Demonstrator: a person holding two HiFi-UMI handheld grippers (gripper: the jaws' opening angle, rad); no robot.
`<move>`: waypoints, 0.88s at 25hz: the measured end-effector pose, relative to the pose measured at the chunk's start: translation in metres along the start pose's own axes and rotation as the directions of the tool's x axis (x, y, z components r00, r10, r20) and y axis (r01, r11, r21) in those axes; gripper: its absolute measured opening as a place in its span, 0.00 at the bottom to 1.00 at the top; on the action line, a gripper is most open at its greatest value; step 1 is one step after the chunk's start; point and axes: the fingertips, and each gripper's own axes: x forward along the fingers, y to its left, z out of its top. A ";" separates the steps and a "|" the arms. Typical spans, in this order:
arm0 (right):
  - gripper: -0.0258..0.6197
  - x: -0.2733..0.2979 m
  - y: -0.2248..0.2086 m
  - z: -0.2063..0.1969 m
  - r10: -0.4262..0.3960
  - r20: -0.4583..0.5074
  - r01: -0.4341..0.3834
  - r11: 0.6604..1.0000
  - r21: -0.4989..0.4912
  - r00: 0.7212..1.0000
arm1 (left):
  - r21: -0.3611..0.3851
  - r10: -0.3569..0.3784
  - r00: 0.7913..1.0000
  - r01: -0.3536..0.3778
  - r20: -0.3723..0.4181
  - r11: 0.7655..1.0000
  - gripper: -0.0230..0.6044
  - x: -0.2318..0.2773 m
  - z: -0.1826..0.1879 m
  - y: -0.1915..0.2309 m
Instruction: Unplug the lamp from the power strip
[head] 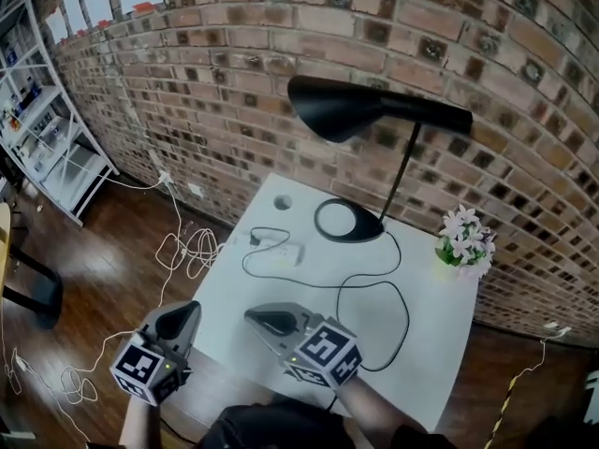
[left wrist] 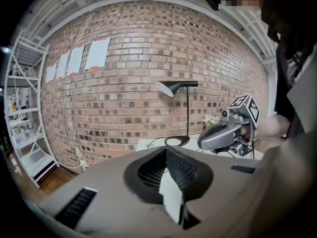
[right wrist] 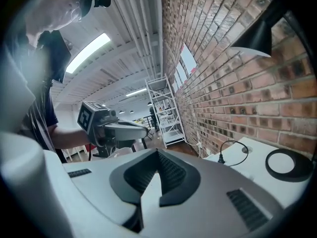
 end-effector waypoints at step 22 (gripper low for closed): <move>0.03 0.001 -0.111 -0.015 -0.312 -0.044 0.315 0.946 0.073 0.949 | 0.011 -0.257 0.962 0.259 -0.096 0.966 0.04 0.128 0.005 0.015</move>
